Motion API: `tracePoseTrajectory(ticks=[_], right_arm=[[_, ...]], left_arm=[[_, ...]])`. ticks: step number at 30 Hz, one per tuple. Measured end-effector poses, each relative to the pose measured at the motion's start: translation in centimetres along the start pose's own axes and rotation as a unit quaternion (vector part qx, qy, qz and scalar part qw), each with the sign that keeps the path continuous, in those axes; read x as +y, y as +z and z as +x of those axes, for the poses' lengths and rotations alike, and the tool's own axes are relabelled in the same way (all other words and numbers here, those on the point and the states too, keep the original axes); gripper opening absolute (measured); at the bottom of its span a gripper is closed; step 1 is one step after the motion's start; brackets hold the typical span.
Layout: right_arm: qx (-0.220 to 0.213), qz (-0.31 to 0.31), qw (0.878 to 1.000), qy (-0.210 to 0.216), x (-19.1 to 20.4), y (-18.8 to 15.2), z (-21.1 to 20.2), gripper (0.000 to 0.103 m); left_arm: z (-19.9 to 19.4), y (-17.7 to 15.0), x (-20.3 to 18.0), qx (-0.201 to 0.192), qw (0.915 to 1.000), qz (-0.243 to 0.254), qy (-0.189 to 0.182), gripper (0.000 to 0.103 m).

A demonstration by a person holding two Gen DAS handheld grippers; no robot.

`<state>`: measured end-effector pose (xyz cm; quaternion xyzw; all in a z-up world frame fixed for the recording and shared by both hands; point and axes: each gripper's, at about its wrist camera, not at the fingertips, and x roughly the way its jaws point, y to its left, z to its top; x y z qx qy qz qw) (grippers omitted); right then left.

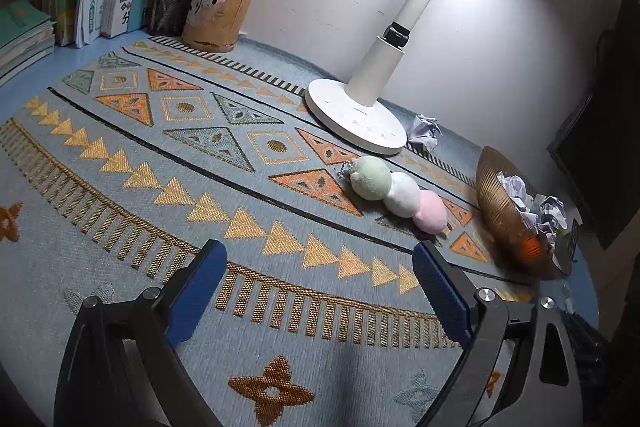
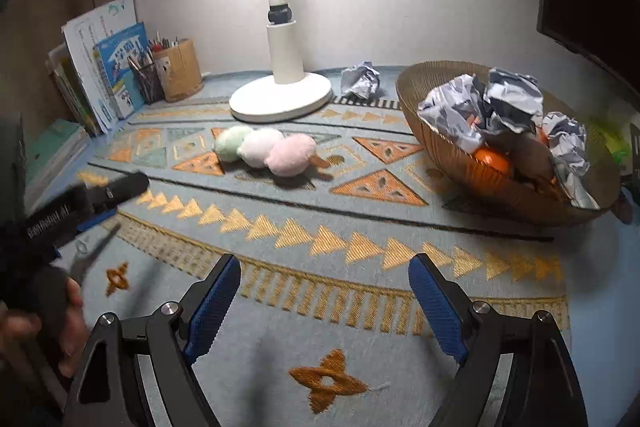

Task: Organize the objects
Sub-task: 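Move both grippers back toward the dango plush and last paper ball, then grasp the dango plush with the left gripper while the right gripper grasps the paper ball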

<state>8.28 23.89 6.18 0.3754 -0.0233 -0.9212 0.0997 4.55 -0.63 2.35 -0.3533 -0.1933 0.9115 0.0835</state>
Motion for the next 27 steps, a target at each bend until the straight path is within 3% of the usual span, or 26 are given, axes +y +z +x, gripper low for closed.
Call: tracePoseTrajectory(ticks=[7, 10, 12, 15, 19, 23, 27], right_arm=[[-0.010, 0.098, 0.994, 0.050, -2.6, 14.3, 1.8, 0.085], [0.025, 0.131, 0.987, 0.091, -3.5, 19.9, 6.5, 0.092], [0.080, 0.148, 0.982, 0.082, -4.1, 22.3, 11.1, 0.092], [0.181, 0.166, 0.967, 0.066, -5.2, 23.7, 18.3, 0.092], [0.274, 0.165, 0.945, 0.063, -6.7, 23.3, 24.2, 0.091], [0.281, 0.126, 0.951, 0.010, -7.5, 23.7, 25.4, 0.088], [0.278, 0.095, 0.956, -0.018, -7.4, 23.4, 25.6, 0.083]], left_arm=[[1.3, 1.7, -0.3, 0.031, 0.9980, -0.052, -0.016, 0.094], [2.8, 3.9, -2.5, 0.025, 0.9990, -0.035, 0.012, 0.094], [4.9, 5.0, -4.0, 0.049, 0.9987, -0.013, 0.006, 0.094], [7.8, 5.3, -6.3, 0.084, 0.9958, 0.033, 0.011, 0.094], [9.4, 4.8, -8.6, 0.077, 0.9919, 0.087, 0.052, 0.094], [11.1, 4.2, -9.5, 0.107, 0.9888, 0.095, 0.042, 0.094], [11.6, 3.6, -9.2, 0.095, 0.9920, 0.074, 0.039, 0.096]])
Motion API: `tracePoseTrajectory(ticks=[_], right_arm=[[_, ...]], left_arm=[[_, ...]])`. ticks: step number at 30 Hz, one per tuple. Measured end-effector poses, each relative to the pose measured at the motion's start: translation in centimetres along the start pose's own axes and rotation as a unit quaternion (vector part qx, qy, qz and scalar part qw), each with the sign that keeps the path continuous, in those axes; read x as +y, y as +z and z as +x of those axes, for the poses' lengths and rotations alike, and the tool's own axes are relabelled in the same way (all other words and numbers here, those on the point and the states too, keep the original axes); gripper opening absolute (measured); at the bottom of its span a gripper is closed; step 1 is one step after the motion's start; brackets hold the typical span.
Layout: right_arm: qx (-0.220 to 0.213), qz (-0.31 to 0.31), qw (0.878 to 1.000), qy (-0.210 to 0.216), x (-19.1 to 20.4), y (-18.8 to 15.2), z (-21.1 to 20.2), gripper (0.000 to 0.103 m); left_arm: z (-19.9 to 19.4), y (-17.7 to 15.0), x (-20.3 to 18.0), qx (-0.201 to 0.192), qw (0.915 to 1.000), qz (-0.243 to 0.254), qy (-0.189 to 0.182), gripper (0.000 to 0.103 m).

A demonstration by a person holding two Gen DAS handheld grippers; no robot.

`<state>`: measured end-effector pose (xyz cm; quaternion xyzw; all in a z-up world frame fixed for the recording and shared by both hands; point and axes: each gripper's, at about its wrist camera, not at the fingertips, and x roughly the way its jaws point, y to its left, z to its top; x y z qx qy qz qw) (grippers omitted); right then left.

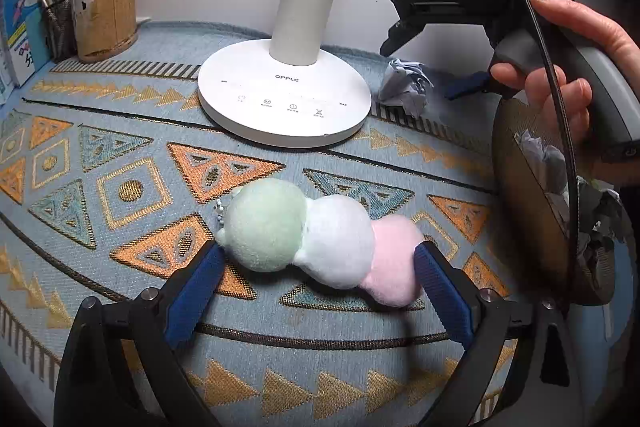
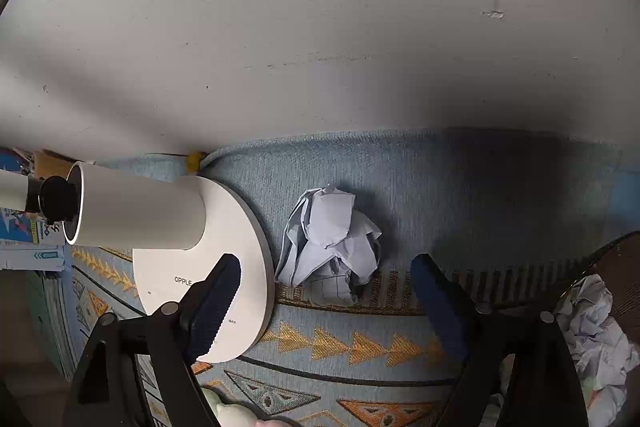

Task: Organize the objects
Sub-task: 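Grasp the dango plush with the left gripper while the right gripper grasps the paper ball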

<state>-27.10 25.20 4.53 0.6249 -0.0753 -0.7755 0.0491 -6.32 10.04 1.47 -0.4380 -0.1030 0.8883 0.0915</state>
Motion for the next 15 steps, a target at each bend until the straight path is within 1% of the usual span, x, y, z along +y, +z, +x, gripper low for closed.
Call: tracePoseTrajectory(ticks=[1, 2, 3, 5, 6, 7, 8, 10, 12, 14, 15], right_arm=[[-0.001, -0.010, 1.000, -0.007, 0.3, 0.0, 0.2, 0.079], [0.008, -0.014, 1.000, -0.007, 0.5, 0.0, 0.6, 0.070], [0.018, -0.015, 1.000, -0.004, 0.6, 0.0, 1.2, 0.063], [0.032, -0.025, 0.999, -0.007, 1.2, -0.1, 2.4, 0.060], [0.037, -0.035, 0.999, -0.015, 1.5, -0.2, 3.0, 0.054], [0.030, -0.046, 0.998, -0.027, 1.8, -0.3, 2.9, 0.054], [0.023, -0.055, 0.998, -0.033, 2.2, -0.4, 2.6, 0.050], [0.014, -0.057, 0.998, -0.031, 2.5, -1.0, 1.7, 0.047], [-0.006, -0.058, 0.998, -0.021, 2.6, -1.9, -0.1, 0.047], [-0.024, -0.064, 0.998, -0.004, 3.1, -3.4, -2.2, 0.047], [-0.030, -0.070, 0.997, 0.007, 3.4, -4.5, -3.3, 0.047]], left_arm=[[0.0, 0.0, 0.0, 0.001, 0.9999, -0.010, -0.001, 0.096], [0.0, 0.1, -0.1, 0.002, 0.9998, -0.019, -0.001, 0.096], [-0.1, 0.0, -0.3, 0.000, 0.9997, -0.024, 0.004, 0.096], [-0.1, -0.3, -1.0, -0.001, 0.9995, -0.025, 0.020, 0.096], [-0.3, -0.4, -1.3, -0.003, 0.9992, -0.025, 0.030, 0.096], [-0.5, -0.6, -1.7, -0.010, 0.9989, -0.023, 0.041, 0.097], [-0.4, -0.6, -2.1, -0.017, 0.9985, -0.017, 0.050, 0.097], [0.2, -0.4, -2.8, -0.018, 0.9976, 0.002, 0.066, 0.101], [0.7, 0.0, -2.7, -0.007, 0.9984, 0.002, 0.057, 0.102], [1.3, 0.4, -2.2, 0.018, 0.9990, 0.001, 0.042, 0.103], [1.3, 0.6, -1.8, 0.031, 0.9991, 0.003, 0.028, 0.102]])
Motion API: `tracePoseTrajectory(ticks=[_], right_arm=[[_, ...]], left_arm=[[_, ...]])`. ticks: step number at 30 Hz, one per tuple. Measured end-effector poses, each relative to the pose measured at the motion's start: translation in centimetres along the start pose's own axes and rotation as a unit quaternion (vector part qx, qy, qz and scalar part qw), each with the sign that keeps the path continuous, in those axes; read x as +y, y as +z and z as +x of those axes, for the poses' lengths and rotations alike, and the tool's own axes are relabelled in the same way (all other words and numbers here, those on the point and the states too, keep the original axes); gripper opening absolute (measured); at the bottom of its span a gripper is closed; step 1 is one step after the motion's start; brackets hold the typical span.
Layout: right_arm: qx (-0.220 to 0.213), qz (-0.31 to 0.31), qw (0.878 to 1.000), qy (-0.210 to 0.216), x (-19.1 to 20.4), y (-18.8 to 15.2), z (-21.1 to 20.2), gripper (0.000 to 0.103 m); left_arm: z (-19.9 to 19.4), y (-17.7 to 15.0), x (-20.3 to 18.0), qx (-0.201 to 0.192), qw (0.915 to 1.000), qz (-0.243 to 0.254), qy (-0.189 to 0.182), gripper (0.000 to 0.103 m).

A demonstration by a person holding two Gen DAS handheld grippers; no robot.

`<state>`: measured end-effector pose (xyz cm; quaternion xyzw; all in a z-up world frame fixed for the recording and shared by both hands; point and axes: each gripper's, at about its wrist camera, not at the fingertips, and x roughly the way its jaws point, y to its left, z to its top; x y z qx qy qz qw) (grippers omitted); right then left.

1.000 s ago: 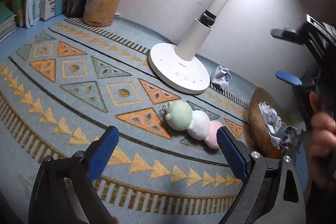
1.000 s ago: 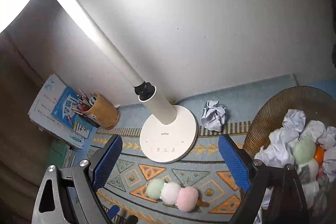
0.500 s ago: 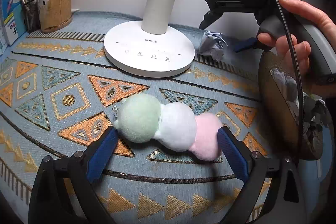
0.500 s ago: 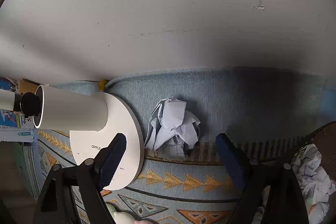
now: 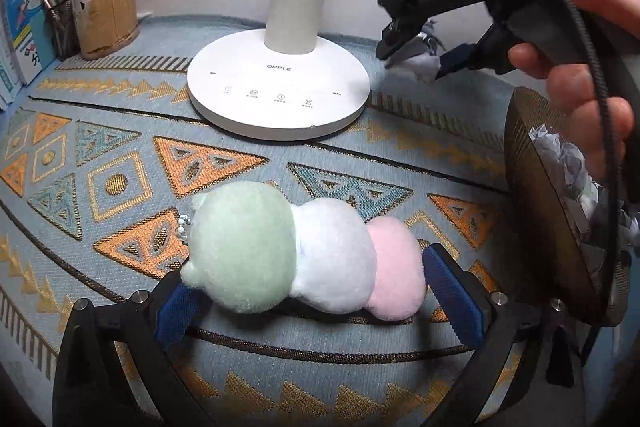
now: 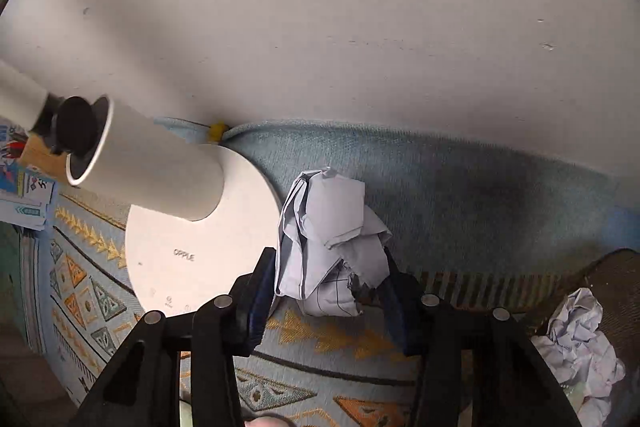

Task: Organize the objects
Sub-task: 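Grasp the dango plush with the left gripper while the right gripper grasps the paper ball, then lift the dango plush with the left gripper while the right gripper lifts the paper ball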

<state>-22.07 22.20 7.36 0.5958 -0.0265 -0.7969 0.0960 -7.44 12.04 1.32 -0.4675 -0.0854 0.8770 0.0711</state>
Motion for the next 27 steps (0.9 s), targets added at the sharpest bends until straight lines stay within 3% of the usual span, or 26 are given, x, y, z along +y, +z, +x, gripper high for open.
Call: tracePoseTrajectory(ticks=[4, 8, 10, 13, 17, 19, 20, 23, 25, 27], right_arm=[[-0.002, -0.036, 0.998, 0.047, 2.8, -4.9, -3.0, 0.047], [0.005, -0.052, 0.993, 0.105, 3.7, -8.9, -3.3, 0.047], [-0.007, -0.047, 0.990, 0.134, 4.3, -10.3, -3.9, 0.047], [-0.060, -0.041, 0.988, 0.137, 3.7, -12.4, -6.2, 0.047], [-0.148, -0.025, 0.981, 0.120, 2.8, -16.0, -9.3, 0.048], [-0.167, -0.018, 0.977, 0.131, 1.5, -18.8, -10.6, 0.048], [-0.175, -0.016, 0.975, 0.137, 0.8, -20.3, -11.1, 0.048], [-0.182, -0.001, 0.974, 0.132, -1.3, -23.9, -12.0, 0.049], [-0.180, 0.009, 0.975, 0.129, -2.7, -25.4, -11.9, 0.049], [-0.173, 0.016, 0.977, 0.127, -3.7, -26.4, -11.6, 0.050]], left_arm=[[-1.3, 0.2, 3.2, 0.034, 0.9983, 0.011, -0.047, 0.103], [-3.3, -0.3, 7.9, 0.051, 0.9983, 0.016, -0.025, 0.102], [-4.4, -0.3, 10.7, 0.051, 0.9983, -0.015, -0.022, 0.102], [-5.9, -0.9, 12.8, 0.043, 0.9921, -0.089, -0.078, 0.102], [-5.4, -1.6, 9.9, 0.048, 0.9825, -0.115, -0.138, 0.102], [-4.4, -2.1, 7.9, 0.055, 0.9817, -0.131, -0.127, 0.102], [-4.8, -2.1, 6.9, 0.026, 0.9860, -0.135, -0.094, 0.102], [-3.3, -1.5, 5.2, 0.022, 0.9814, -0.167, -0.091, 0.102], [-3.0, -0.8, 3.7, -0.005, 0.9853, -0.163, -0.052, 0.102], [-1.9, -0.5, 2.1, -0.006, 0.9888, -0.147, -0.026, 0.102]])
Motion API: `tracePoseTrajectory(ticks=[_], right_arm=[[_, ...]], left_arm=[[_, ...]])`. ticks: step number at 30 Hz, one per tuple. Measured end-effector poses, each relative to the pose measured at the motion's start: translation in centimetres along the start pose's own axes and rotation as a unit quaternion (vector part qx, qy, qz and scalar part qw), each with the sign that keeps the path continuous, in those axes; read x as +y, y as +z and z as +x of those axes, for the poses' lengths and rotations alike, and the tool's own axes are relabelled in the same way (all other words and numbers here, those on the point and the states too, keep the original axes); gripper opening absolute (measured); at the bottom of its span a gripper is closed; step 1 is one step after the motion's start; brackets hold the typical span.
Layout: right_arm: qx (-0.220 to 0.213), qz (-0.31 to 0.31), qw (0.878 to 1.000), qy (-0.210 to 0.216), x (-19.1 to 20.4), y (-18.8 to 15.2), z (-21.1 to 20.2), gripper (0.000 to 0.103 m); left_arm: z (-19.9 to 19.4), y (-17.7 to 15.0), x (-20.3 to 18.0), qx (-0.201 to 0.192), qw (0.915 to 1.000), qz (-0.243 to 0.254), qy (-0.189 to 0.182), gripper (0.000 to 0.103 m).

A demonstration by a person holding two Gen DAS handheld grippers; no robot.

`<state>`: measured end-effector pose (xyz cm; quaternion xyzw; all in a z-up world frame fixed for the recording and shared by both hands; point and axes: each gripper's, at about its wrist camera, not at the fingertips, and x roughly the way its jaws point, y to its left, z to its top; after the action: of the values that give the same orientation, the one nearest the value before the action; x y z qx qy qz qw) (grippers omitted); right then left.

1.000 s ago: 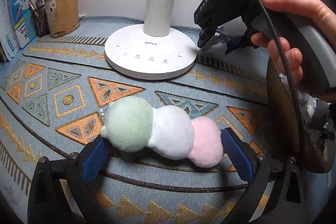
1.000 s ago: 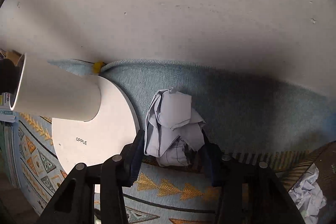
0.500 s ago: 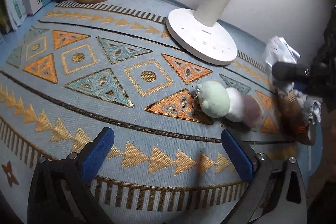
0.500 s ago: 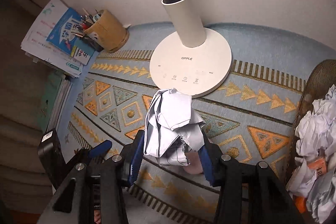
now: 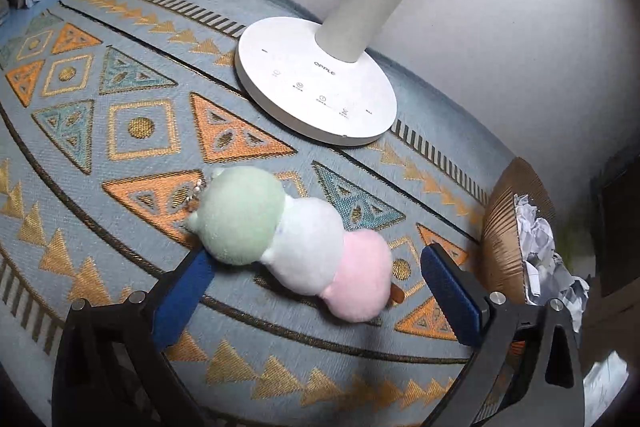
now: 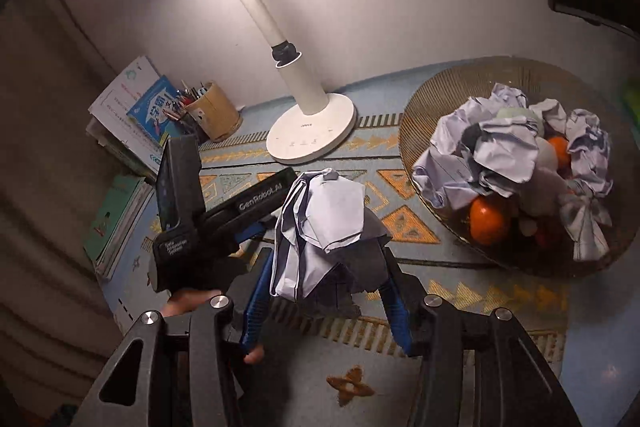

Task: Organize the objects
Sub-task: 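Lift the dango plush with the left gripper while the right gripper lifts the paper ball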

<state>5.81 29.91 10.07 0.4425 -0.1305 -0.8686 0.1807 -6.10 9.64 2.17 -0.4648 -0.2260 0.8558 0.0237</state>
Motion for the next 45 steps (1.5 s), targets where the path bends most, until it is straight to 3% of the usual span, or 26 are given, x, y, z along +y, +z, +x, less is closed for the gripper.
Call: tracePoseTrajectory(ticks=[3, 4, 7, 9, 13, 15, 17, 20, 23, 27, 32, 35, 37, 39, 41, 44, 45], right_arm=[[0.009, 0.007, 1.000, -0.007, -1.4, -0.8, 0.1, 0.050], [0.010, 0.009, 1.000, -0.003, -1.7, -1.0, 0.2, 0.050], [0.014, 0.016, 1.000, 0.010, -2.6, -1.6, 0.3, 0.050], [0.014, 0.014, 1.000, 0.019, -2.8, -1.9, 0.5, 0.050], [0.017, 0.021, 0.999, 0.040, -3.0, -2.6, 1.0, 0.050], [0.024, 0.021, 0.998, 0.052, -2.7, -2.9, 1.5, 0.050], [0.033, 0.009, 0.998, 0.059, -1.9, -3.1, 2.2, 0.050], [0.032, -0.019, 0.997, 0.062, -0.6, -3.4, 4.0, 0.050], [0.021, -0.053, 0.998, -0.003, 0.2, -4.0, 6.8, 0.050], [-0.001, -0.084, 0.993, -0.078, 0.2, -4.9, 8.9, 0.050], [-0.036, -0.077, 0.993, -0.079, -0.7, -4.9, 8.2, 0.050], [-0.023, -0.069, 0.994, -0.081, -1.0, -4.7, 8.8, 0.050], [-0.021, -0.063, 0.994, -0.082, -1.2, -4.8, 8.6, 0.050], [-0.024, -0.059, 0.995, -0.082, -1.4, -4.8, 8.4, 0.052], [-0.024, -0.052, 0.995, -0.081, -1.7, -5.0, 8.2, 0.059], [-0.036, -0.042, 0.996, -0.075, -2.0, -4.9, 7.5, 0.068], [-0.036, -0.039, 0.996, -0.068, -2.2, -4.9, 7.4, 0.070]], left_arm=[[1.4, 0.0, -2.1, -0.018, 0.9970, 0.059, 0.047, 0.098], [1.5, -0.1, -2.5, -0.023, 0.9950, 0.083, 0.052, 0.085], [1.4, -0.3, -3.0, -0.029, 0.9851, 0.164, 0.043, 0.062], [1.1, -0.3, -2.4, -0.022, 0.9811, 0.192, -0.005, 0.059], [-0.5, -0.2, 0.2, 0.029, 0.9701, 0.206, -0.125, 0.058], [-1.9, -0.1, 1.4, 0.053, 0.9594, 0.220, -0.169, 0.058], [-3.7, -0.2, 1.9, 0.067, 0.9457, 0.255, -0.189, 0.058], [-4.8, -0.9, 1.9, 0.089, 0.9285, 0.322, -0.162, 0.060], [-3.4, -1.2, 1.8, 0.108, 0.9235, 0.352, -0.108, 0.064], [-2.8, -1.3, 2.5, 0.094, 0.9324, 0.342, -0.069, 0.072], [-4.4, -1.3, 3.4, 0.092, 0.9513, 0.285, -0.072, 0.075], [-5.9, -2.4, 3.4, 0.053, 0.9668, 0.242, -0.063, 0.090], [-5.6, -3.4, 2.5, 0.027, 0.9735, 0.226, -0.026, 0.097], [-4.3, -4.3, 1.5, 0.019, 0.9744, 0.222, 0.027, 0.097], [-2.9, -5.0, 0.8, 0.026, 0.9706, 0.233, 0.053, 0.095], [-2.5, -5.7, 0.6, 0.018, 0.9617, 0.263, 0.075, 0.072], [-2.7, -5.6, 0.9, 0.026, 0.9605, 0.270, 0.060, 0.068]])
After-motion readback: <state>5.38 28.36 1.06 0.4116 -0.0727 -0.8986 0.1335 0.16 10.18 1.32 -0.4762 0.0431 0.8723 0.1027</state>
